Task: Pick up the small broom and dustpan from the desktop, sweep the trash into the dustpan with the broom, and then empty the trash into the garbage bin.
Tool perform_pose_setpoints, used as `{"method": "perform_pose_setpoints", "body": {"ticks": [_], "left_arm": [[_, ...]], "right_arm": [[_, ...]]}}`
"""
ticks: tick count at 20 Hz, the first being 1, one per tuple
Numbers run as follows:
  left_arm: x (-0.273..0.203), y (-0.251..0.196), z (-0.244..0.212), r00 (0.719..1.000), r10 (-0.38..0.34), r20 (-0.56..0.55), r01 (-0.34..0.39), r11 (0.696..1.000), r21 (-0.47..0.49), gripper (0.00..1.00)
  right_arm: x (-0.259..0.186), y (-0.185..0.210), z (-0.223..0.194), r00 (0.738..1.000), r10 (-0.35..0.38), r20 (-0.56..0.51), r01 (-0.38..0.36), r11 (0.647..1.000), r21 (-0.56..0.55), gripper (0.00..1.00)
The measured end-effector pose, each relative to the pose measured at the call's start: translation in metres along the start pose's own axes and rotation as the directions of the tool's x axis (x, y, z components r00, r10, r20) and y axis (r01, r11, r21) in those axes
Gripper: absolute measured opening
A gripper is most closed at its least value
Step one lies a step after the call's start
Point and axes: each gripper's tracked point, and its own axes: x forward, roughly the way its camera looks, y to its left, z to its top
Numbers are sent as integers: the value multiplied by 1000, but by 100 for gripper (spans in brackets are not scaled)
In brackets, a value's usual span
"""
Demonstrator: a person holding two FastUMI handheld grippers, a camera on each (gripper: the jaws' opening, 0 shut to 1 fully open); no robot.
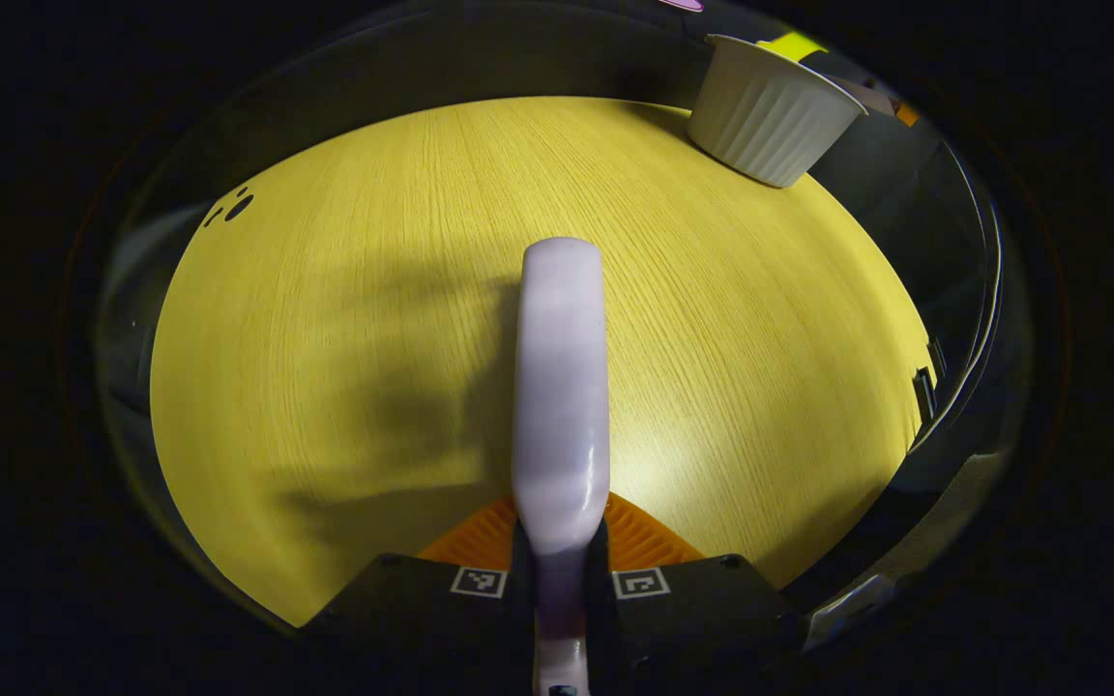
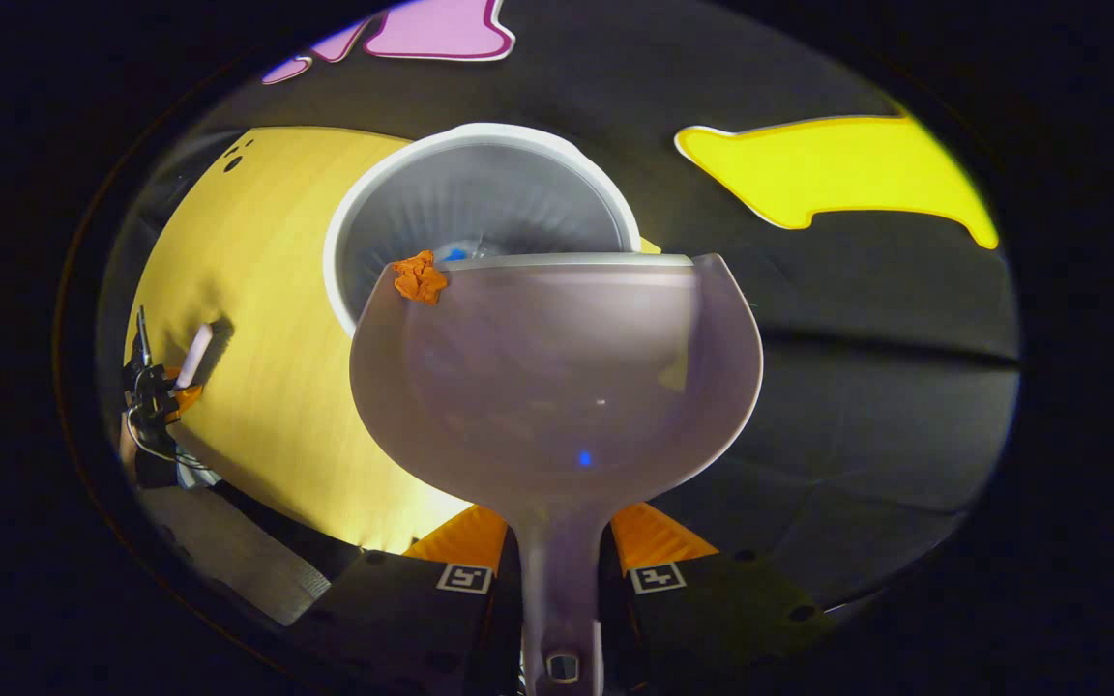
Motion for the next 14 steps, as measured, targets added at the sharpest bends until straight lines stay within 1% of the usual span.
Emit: {"method": "perform_pose_setpoints", "body": {"ticks": [1, 2, 3, 4, 7, 10, 12, 13, 14], "left_arm": [[0, 0, 0, 1000, 0, -1, 0, 1000, 1, 25], [0, 0, 0, 1000, 0, -1, 0, 1000, 1, 25], [-1, 0, 0, 1000, 0, -2, 0, 1000, 0, 25], [-1, 0, 0, 1000, 0, -2, 0, 1000, -1, 25], [0, -1, 1, 1000, -2, 0, 2, 1000, -6, 25], [-1, -1, 1, 1000, 3, 1, -3, 1000, -5, 25], [-1, -1, 1, 1000, 4, 0, -4, 1000, -3, 26], [-1, -1, 1, 1000, 4, 0, -4, 1000, -5, 26], [-1, -1, 1, 1000, 6, 0, -6, 1000, -8, 26]], "right_arm": [[0, 1, -2, 1000, 4, -10, -4, 1000, -1, 37], [0, -5, -3, 999, -29, -26, 29, 999, -16, 37], [-2, -14, -3, 996, -77, -39, 76, 996, -48, 36], [-3, -22, -2, 993, -106, -42, 103, 992, -72, 37], [-2, -16, 4, 997, -77, -32, 75, 995, -70, 37], [-3, -20, 5, 996, -91, -7, 91, 993, -75, 37], [-5, -22, 3, 995, -91, 31, 92, 994, -59, 37], [-10, -20, 2, 995, -78, 61, 80, 996, -40, 34], [-15, -17, 2, 993, -62, 100, 64, 998, -22, 37]]}}
